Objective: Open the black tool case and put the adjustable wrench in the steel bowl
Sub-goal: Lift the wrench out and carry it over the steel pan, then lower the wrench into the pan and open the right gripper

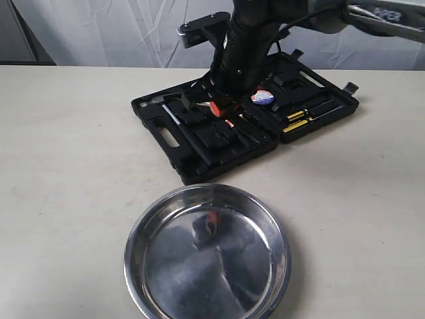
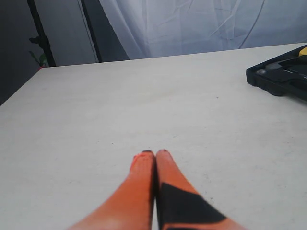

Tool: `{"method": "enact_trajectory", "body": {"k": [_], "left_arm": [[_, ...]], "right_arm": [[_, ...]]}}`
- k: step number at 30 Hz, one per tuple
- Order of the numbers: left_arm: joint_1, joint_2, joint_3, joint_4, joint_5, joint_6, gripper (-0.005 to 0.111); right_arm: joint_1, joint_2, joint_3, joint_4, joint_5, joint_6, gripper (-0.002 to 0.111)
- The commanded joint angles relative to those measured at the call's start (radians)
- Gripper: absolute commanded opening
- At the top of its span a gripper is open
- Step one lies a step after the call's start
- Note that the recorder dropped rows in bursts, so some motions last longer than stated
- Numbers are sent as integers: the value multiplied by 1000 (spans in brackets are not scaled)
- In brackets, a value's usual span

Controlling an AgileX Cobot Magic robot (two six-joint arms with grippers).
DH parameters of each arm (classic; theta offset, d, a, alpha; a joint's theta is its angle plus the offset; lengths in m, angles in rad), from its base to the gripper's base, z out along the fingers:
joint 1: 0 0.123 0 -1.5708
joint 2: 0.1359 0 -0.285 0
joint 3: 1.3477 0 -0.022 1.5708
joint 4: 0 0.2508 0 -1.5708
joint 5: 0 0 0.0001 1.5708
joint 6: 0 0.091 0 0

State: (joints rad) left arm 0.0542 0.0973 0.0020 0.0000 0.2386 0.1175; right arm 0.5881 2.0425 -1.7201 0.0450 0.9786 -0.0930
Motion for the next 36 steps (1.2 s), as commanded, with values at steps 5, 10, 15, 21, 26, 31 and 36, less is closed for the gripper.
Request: {"method": "enact_trajectory", "body": {"k": [5,10,15,21,26,31,36], "left_arm": [[-7,-4,-2,0,-7,-6,0],[-7,-4,-2,0,-7,-6,0],[-7,-4,-2,0,-7,-6,0],[-7,-4,-2,0,-7,-6,0],[-7,-4,-2,0,-7,-6,0],[-7,-4,-2,0,-7,-6,0],[-7,-4,-2,0,-7,-6,0]], "right_arm": [[118,-309,472,66,-239,-12,-1],[252,-330,703,99,-389,-28,-1],[309,-267,761,106,-477,-28,-1],[309,-160,761,124,-550,-28,-1],[309,-130,761,124,-586,-28,-1],[309,-130,761,115,-623,-42,2],[309,-130,761,118,-600,-42,32]]}}
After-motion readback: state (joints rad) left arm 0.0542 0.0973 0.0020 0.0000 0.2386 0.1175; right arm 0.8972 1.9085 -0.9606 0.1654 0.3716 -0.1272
